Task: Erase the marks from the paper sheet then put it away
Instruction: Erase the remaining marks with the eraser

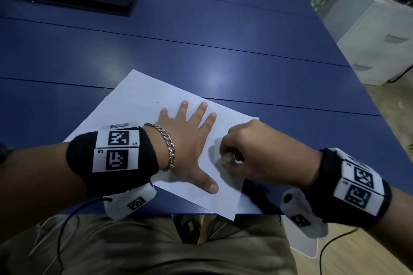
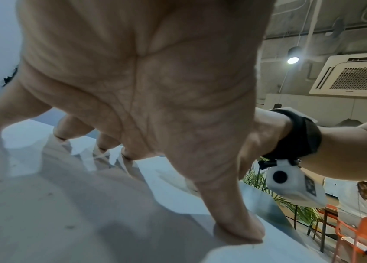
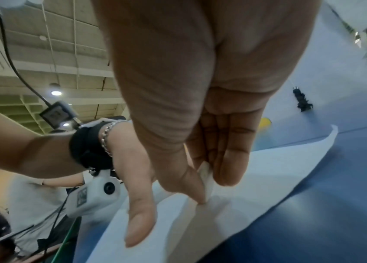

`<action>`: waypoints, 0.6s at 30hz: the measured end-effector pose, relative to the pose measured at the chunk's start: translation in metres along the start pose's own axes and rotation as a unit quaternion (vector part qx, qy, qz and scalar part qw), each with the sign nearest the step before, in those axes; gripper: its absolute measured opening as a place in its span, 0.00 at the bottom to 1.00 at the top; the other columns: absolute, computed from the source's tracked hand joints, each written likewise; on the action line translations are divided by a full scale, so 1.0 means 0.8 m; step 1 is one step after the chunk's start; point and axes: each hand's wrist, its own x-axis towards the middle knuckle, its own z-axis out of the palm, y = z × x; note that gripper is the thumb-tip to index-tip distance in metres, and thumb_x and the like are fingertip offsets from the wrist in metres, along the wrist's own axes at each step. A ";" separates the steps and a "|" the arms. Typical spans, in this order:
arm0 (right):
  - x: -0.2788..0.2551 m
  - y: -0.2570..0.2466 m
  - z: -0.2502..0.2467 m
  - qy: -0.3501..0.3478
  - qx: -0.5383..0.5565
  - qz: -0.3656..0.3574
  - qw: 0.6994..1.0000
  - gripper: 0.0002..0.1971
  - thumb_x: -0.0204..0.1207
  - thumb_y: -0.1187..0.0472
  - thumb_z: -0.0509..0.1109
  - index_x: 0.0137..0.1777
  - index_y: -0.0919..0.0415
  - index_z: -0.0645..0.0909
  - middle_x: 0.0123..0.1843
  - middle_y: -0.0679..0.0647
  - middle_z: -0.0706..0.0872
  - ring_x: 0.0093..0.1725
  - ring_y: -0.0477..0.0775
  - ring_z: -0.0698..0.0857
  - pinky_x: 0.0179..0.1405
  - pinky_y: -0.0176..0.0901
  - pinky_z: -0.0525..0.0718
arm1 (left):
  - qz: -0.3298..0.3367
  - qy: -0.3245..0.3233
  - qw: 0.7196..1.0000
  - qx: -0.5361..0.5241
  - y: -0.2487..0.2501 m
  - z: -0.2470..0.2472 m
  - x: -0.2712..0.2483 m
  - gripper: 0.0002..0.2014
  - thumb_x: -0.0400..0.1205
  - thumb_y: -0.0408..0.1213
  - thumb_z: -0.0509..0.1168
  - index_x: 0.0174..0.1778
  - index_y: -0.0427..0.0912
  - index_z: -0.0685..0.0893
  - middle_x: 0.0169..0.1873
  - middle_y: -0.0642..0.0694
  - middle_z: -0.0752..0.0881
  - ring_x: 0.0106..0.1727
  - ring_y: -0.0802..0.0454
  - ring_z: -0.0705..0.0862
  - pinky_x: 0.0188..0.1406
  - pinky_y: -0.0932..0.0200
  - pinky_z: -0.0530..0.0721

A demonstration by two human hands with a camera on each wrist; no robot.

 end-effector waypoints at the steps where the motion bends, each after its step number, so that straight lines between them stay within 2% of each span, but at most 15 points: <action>1: 0.003 0.003 -0.003 -0.001 -0.005 0.005 1.000 0.05 0.74 0.52 0.71 0.43 0.49 0.86 0.37 0.45 0.85 0.35 0.47 0.79 0.39 0.46 0.85 | 0.000 0.001 1.000 0.001 0.000 0.000 0.000 0.78 0.58 0.90 0.62 0.87 0.51 0.22 0.86 0.45 0.20 0.89 0.30 0.29 0.86 0.21 0.48; 4: 0.017 0.020 -0.008 0.049 -0.004 0.060 0.997 0.06 0.74 0.51 0.70 0.45 0.50 0.87 0.39 0.47 0.86 0.38 0.49 0.82 0.42 0.52 0.88 | 0.000 0.004 1.000 -0.001 -0.001 0.000 0.000 0.79 0.57 0.90 0.63 0.87 0.52 0.22 0.86 0.46 0.20 0.89 0.31 0.29 0.86 0.21 0.48; 6: 0.018 0.021 -0.003 0.066 -0.002 0.066 0.996 0.07 0.73 0.51 0.69 0.44 0.51 0.86 0.39 0.48 0.85 0.38 0.52 0.83 0.42 0.54 0.87 | 0.001 0.003 1.000 0.000 -0.001 0.001 -0.001 0.78 0.57 0.90 0.63 0.87 0.53 0.22 0.86 0.46 0.20 0.89 0.31 0.29 0.86 0.21 0.47; 7: 0.014 0.017 0.000 0.059 -0.004 0.052 0.997 0.07 0.74 0.51 0.68 0.43 0.52 0.86 0.38 0.47 0.85 0.38 0.51 0.82 0.42 0.52 0.87 | 0.002 0.000 1.000 0.002 -0.001 0.000 -0.001 0.79 0.57 0.90 0.63 0.87 0.53 0.22 0.86 0.46 0.20 0.89 0.31 0.29 0.86 0.22 0.47; 9: 0.001 0.006 0.004 0.026 0.005 0.019 0.999 0.07 0.74 0.51 0.70 0.44 0.50 0.88 0.38 0.45 0.87 0.37 0.48 0.83 0.41 0.40 0.83 | 0.006 -0.001 1.000 0.003 -0.002 0.001 -0.001 0.79 0.57 0.90 0.64 0.87 0.52 0.22 0.86 0.47 0.19 0.89 0.31 0.28 0.86 0.22 0.46; 10: -0.006 0.006 0.002 0.014 0.017 0.017 1.000 0.07 0.74 0.51 0.71 0.45 0.49 0.89 0.38 0.43 0.88 0.37 0.47 0.83 0.39 0.33 0.81 | 0.007 0.000 1.000 0.002 -0.003 0.001 -0.001 0.79 0.57 0.90 0.64 0.87 0.52 0.22 0.86 0.47 0.19 0.89 0.31 0.28 0.86 0.22 0.46; 12: -0.014 0.015 -0.004 0.037 0.041 0.043 0.998 0.08 0.73 0.50 0.73 0.50 0.47 0.90 0.40 0.41 0.89 0.38 0.42 0.84 0.38 0.27 0.78 | 0.012 0.001 1.000 0.004 -0.005 0.000 0.000 0.79 0.56 0.90 0.64 0.87 0.52 0.22 0.86 0.47 0.20 0.89 0.31 0.28 0.87 0.22 0.46; 13: -0.018 0.023 -0.007 0.063 0.057 0.063 0.994 0.09 0.73 0.50 0.74 0.51 0.46 0.90 0.41 0.40 0.89 0.39 0.40 0.85 0.38 0.27 0.79 | 0.016 0.001 1.000 0.007 -0.006 0.000 0.000 0.79 0.56 0.90 0.64 0.87 0.52 0.22 0.86 0.47 0.20 0.89 0.31 0.28 0.87 0.22 0.46; 16: -0.030 0.040 -0.011 0.119 0.110 0.110 0.981 0.07 0.74 0.53 0.77 0.52 0.46 0.91 0.41 0.38 0.89 0.42 0.38 0.88 0.43 0.36 0.86 | 0.041 -0.001 0.999 0.024 -0.016 -0.002 0.002 0.80 0.55 0.90 0.65 0.87 0.53 0.22 0.86 0.49 0.20 0.89 0.33 0.28 0.87 0.22 0.45; 18: -0.036 0.042 -0.010 0.128 0.112 0.118 0.978 0.08 0.75 0.52 0.77 0.53 0.46 0.91 0.42 0.38 0.88 0.43 0.38 0.88 0.43 0.34 0.85 | 0.077 -0.002 0.996 0.036 -0.027 -0.006 0.003 0.80 0.56 0.88 0.68 0.87 0.55 0.22 0.86 0.50 0.20 0.89 0.34 0.26 0.87 0.24 0.41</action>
